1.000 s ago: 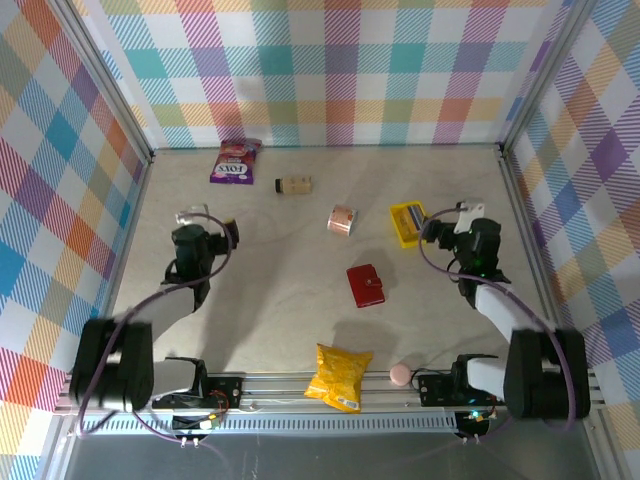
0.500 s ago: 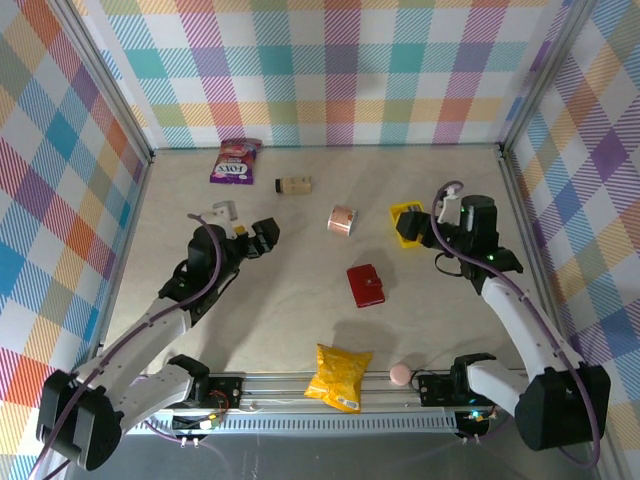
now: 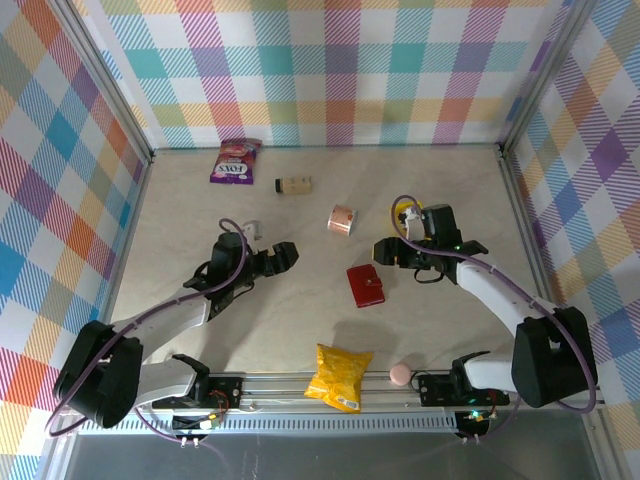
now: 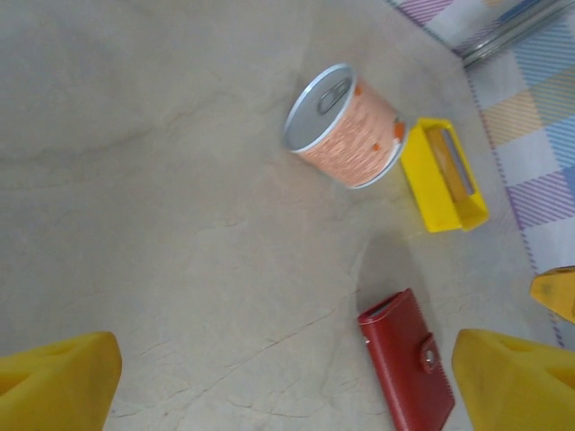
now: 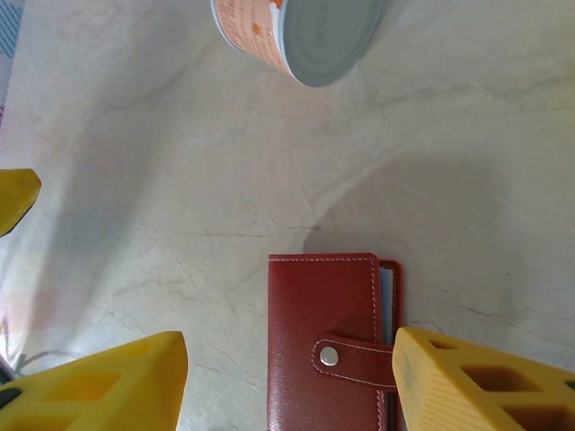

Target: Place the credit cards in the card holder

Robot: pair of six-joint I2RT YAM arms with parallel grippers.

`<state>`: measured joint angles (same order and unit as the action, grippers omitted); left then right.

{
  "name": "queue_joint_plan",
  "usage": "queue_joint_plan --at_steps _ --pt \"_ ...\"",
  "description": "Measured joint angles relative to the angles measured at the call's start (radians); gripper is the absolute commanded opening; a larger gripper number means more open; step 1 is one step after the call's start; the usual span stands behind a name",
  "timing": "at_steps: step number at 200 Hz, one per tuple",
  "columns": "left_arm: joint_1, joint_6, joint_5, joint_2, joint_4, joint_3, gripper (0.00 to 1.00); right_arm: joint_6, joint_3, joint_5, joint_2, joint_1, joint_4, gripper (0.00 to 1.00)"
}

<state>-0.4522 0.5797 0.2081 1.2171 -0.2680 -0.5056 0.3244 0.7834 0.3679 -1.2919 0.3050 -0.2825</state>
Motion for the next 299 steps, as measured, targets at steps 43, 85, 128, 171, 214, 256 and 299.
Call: queue_joint_plan --at_steps 43,85,128,171,214,256,299 --pt "-0.037 0.037 -0.002 0.034 -0.022 0.006 0.9 0.012 -0.003 -0.011 0.004 0.003 0.0 0.57" --pt "-0.037 0.034 0.04 0.034 -0.024 0.006 0.86 0.012 -0.039 -0.04 0.065 0.012 0.001 0.52" --pt "-0.037 0.034 0.092 0.037 -0.053 0.008 0.83 0.01 -0.016 -0.065 -0.016 0.043 -0.041 0.44" --pt "-0.038 0.039 0.164 0.097 -0.076 0.008 0.83 -0.005 0.081 -0.201 -0.133 0.174 -0.142 0.44" --pt "-0.05 0.061 0.233 0.13 -0.141 0.011 0.82 -0.016 0.128 -0.337 -0.151 0.247 -0.217 0.48" --pt "-0.057 0.083 0.281 0.169 -0.205 0.011 0.8 -0.026 0.153 -0.4 -0.226 0.285 -0.25 0.5" --pt "-0.058 0.087 0.299 0.185 -0.214 0.011 0.78 -0.032 0.168 -0.439 -0.277 0.328 -0.272 0.53"
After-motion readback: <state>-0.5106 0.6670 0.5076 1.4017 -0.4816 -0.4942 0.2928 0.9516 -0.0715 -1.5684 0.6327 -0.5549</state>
